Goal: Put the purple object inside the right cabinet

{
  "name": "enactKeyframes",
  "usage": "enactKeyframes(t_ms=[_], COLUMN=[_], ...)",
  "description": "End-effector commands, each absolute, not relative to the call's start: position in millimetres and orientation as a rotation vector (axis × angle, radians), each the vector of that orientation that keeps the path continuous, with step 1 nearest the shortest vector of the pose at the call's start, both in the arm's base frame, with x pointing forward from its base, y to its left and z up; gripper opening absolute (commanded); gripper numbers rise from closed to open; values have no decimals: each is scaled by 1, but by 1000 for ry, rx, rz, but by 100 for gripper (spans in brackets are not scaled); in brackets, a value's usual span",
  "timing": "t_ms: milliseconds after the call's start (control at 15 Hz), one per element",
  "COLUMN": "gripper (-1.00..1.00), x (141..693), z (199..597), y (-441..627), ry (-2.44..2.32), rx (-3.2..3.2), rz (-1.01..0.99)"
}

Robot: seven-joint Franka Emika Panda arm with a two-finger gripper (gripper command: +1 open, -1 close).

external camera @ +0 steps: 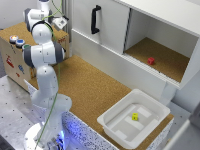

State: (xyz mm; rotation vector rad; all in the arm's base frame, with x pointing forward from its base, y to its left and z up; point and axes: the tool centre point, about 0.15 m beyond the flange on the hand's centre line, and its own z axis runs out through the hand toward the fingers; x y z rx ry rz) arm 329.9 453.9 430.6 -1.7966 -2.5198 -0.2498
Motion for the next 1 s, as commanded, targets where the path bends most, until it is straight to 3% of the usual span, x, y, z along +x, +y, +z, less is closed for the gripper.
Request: enactKeyframes(t_ms=[0,333,933], gripper=[-100,-100,-100], x=[346,340,335], z=[452,478,470], y=[456,405,212], ry=[-2503,-2232,-1587], rx=[-1876,-2035,-2425], rz=[-94,-170,-360])
